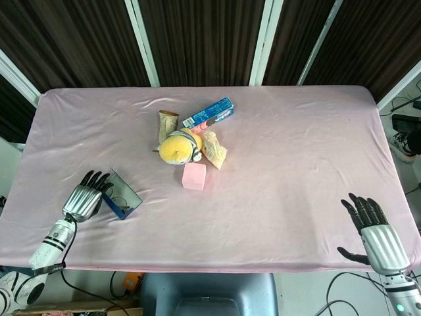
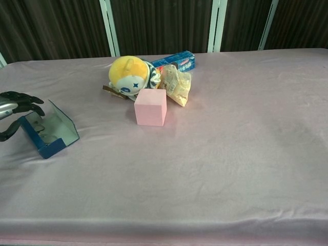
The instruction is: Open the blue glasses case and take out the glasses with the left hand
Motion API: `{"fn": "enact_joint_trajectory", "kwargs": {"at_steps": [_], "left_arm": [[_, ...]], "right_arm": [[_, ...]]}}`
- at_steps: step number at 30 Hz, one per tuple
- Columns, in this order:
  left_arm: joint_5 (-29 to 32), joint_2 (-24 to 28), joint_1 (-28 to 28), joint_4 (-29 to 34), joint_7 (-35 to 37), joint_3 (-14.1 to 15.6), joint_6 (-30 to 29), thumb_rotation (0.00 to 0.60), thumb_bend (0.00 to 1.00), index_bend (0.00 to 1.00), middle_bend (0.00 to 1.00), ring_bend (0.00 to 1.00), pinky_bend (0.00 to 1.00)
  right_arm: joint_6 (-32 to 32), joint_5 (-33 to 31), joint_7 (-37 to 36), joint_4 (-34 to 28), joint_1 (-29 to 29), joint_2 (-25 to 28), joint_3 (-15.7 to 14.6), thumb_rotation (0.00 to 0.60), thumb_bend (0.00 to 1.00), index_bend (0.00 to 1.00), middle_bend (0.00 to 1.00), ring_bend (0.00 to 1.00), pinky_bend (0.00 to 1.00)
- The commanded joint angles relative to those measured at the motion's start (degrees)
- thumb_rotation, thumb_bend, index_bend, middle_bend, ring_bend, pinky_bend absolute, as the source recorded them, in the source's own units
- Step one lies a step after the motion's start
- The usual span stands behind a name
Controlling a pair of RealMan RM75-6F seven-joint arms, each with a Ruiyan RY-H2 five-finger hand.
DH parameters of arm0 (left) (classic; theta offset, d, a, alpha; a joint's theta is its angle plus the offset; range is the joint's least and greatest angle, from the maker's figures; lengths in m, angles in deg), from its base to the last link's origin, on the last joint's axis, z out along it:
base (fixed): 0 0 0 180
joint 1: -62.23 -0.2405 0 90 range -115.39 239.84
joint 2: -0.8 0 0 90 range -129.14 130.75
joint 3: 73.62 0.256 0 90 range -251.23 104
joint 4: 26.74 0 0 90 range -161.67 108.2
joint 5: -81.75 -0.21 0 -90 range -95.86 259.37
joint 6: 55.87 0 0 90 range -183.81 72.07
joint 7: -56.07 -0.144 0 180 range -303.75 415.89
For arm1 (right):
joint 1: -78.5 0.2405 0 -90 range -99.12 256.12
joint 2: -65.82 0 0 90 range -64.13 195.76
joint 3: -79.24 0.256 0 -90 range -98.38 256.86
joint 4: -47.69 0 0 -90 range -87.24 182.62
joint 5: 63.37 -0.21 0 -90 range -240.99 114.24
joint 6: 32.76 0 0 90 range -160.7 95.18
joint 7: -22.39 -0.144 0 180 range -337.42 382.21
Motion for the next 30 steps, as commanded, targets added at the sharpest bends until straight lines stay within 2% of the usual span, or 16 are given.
{"fn": "enact_joint_trajectory", "kwargs": {"at_steps": [1, 20, 30], "left_arm": [[0.48, -0.09, 0.13, -0.68, 0.39, -0.01, 0.65, 0.6, 0.72, 0.22, 0.05, 0.0, 0.0], [3.68, -1.15, 0.29, -4.84, 1.4, -0.84, 4.24, 0.6, 0.73, 0.23, 0.05, 0.0, 0.0], [4.44, -0.91, -0.49, -6.81, 4.52, -0.57, 5.51, 0.6, 0.73, 0.25, 0.06, 0.0, 0.0]], "right_arm": [[-0.05, -0.16, -0.12, 0.06, -0.03, 0.04, 0.08, 0.6, 0.19, 0.0, 0.0, 0.0, 0.04], [-0.27, 0.25, -0.16, 0.09, -0.14, 0.05, -0.14, 0.6, 0.19, 0.0, 0.0, 0.0, 0.05], [-0.46, 0.48, -0.35, 0.08, -0.2, 0.13, -0.22, 0.6, 0.19, 0.0, 0.0, 0.0, 0.05]]}}
